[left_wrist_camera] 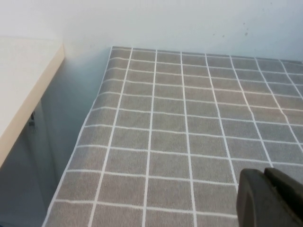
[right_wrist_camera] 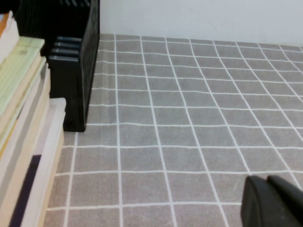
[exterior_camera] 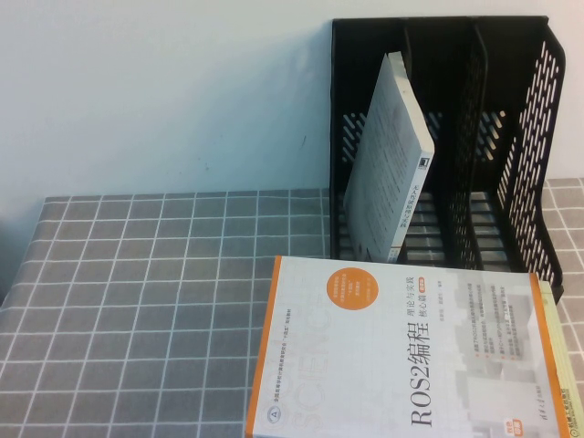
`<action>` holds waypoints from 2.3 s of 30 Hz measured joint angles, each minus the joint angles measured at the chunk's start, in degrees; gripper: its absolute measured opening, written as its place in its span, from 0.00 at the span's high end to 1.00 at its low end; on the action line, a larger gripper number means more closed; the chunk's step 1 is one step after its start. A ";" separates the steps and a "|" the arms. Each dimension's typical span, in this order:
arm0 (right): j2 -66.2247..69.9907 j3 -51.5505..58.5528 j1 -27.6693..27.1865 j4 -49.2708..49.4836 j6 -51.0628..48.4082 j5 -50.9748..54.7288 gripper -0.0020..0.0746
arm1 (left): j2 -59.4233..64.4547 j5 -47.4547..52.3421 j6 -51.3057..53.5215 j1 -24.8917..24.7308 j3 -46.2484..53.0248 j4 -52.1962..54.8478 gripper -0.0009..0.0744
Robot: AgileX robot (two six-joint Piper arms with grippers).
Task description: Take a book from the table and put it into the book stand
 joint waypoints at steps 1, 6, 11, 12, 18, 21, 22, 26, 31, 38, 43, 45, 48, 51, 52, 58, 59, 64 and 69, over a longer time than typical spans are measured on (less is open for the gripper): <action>0.00 0.00 0.00 1.10 0.00 -0.25 0.98 | 0.00 -0.34 0.00 0.00 0.10 0.00 0.99; 0.00 0.22 0.00 9.40 0.00 -4.80 0.98 | 0.00 -6.67 0.00 0.00 0.09 0.05 0.99; 0.00 0.22 0.00 10.98 -2.50 -15.11 0.98 | 0.00 -17.89 1.73 0.00 0.09 1.81 0.99; 0.00 0.22 0.00 10.98 -3.34 -17.14 0.98 | 0.00 -20.41 2.06 0.00 0.09 2.27 0.99; 0.00 0.22 0.00 11.03 -5.15 -26.27 0.98 | 0.00 -31.35 0.73 0.00 0.09 2.99 0.99; 0.00 0.22 0.00 11.03 -4.78 -27.40 0.98 | 0.00 -33.11 -0.31 0.00 0.09 2.99 0.99; 0.00 0.22 0.00 11.03 -4.78 -27.50 0.98 | 0.00 -33.30 -0.57 0.00 0.09 2.99 0.99; 0.00 0.22 0.00 11.03 -4.78 -27.73 0.98 | 0.00 -33.91 -0.98 0.00 0.09 2.99 0.99; 0.00 0.22 0.00 11.03 -4.78 -28.10 0.98 | 0.00 -34.29 -1.32 0.00 0.09 2.99 0.99; 0.00 0.22 0.00 11.03 -8.92 -31.56 0.98 | 0.00 -35.10 -7.35 0.00 0.09 2.68 0.99; 0.00 -0.33 0.00 11.03 -9.74 -29.89 0.98 | 0.00 -28.01 -12.19 0.00 -4.15 2.63 0.99; 0.00 -2.42 0.00 11.03 -9.88 -24.96 0.98 | 0.00 -21.70 -12.84 0.00 -8.73 2.63 0.99; 0.00 -7.18 0.00 11.03 -9.92 -17.86 0.98 | 2.02 -12.75 -12.92 0.00 -15.51 2.63 0.99; 0.00 -12.06 0.00 11.03 -10.13 -10.58 0.98 | 7.22 -3.20 -12.92 0.00 -21.82 2.63 0.99; 0.14 -13.50 0.00 11.03 -10.13 -7.89 0.98 | 9.55 -0.72 -12.92 0.00 -23.91 2.52 0.99; 10.11 -24.68 0.00 15.77 -10.24 13.14 0.98 | 21.70 5.39 -12.31 -0.24 -29.24 -11.43 0.99; 12.84 -26.39 0.00 17.14 -10.48 17.03 0.98 | 23.03 5.51 -11.35 -0.55 -29.32 -14.61 0.99; 26.18 -32.34 0.00 24.23 -16.29 28.63 0.98 | 31.95 8.65 5.37 -3.98 -29.32 -34.51 0.99; 38.10 -34.51 0.00 30.40 -22.07 29.88 0.98 | 40.55 15.14 23.34 -5.96 -29.32 -52.16 0.99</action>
